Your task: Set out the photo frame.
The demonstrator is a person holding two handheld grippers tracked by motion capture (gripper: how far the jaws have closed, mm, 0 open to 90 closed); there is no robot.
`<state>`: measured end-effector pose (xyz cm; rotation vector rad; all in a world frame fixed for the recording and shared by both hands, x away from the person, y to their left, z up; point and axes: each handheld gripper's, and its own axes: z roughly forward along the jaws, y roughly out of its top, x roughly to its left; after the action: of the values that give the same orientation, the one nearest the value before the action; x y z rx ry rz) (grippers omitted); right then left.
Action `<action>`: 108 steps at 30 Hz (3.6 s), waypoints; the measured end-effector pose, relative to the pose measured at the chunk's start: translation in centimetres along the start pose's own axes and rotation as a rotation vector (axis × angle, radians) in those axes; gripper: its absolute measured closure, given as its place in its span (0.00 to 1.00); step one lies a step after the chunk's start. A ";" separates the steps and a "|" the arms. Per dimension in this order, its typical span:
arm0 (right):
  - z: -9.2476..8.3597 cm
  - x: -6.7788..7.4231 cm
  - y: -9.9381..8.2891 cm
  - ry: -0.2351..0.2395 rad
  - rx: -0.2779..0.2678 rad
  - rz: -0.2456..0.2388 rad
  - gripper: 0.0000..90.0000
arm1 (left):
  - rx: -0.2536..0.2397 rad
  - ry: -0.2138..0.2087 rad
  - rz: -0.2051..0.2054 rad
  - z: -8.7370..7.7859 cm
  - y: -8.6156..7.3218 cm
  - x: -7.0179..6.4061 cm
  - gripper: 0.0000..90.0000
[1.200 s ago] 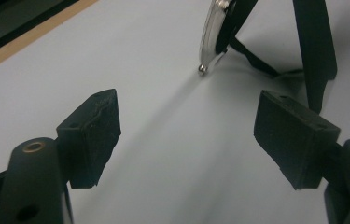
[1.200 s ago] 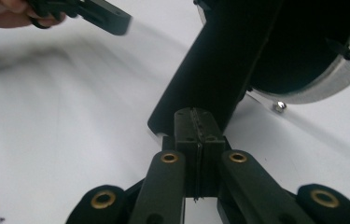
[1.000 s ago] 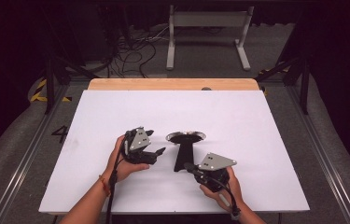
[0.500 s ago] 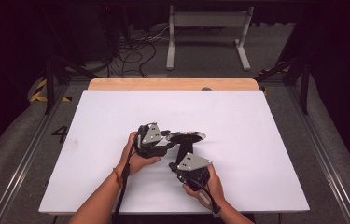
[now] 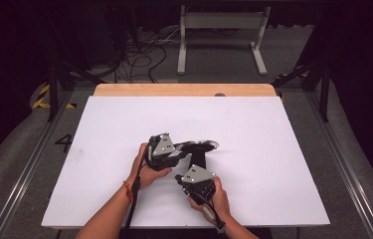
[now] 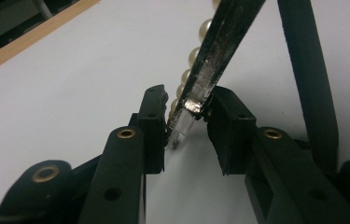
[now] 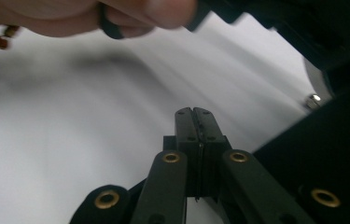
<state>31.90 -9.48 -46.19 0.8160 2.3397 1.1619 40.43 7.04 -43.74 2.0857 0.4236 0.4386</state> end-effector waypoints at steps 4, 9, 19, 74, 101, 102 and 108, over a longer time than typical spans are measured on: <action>-0.1 -0.7 -0.2 -0.012 0.003 0.031 1.00 | 0.020 0.022 0.008 -0.2 0.1 -0.4 0.79; -0.3 -0.9 -0.4 -0.024 0.027 0.015 1.00 | 0.041 0.039 0.023 -0.5 0.1 -0.8 0.82; -1.2 -1.5 -0.8 -0.006 0.038 0.046 1.00 | 0.006 0.034 -0.022 -0.4 0.0 -0.8 0.80; -4.2 -4.5 -1.9 -0.209 -0.022 0.170 0.37 | 0.010 0.118 0.131 -1.9 0.6 -3.2 0.86; -6.1 -6.3 -1.8 -0.151 -0.023 0.077 0.51 | 0.014 0.087 0.136 -1.6 1.0 -4.4 0.84; -6.4 -6.2 -1.6 -0.143 -0.040 0.064 0.54 | 0.014 0.087 0.136 -1.6 1.0 -4.4 0.84; -7.4 -5.1 -1.2 -0.054 -0.073 0.033 0.88 | 0.030 0.063 0.115 -1.0 0.7 -4.1 0.79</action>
<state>31.06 -17.73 -42.44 0.8525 2.2348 1.2160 36.49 5.58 -43.27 2.1365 0.3502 0.5697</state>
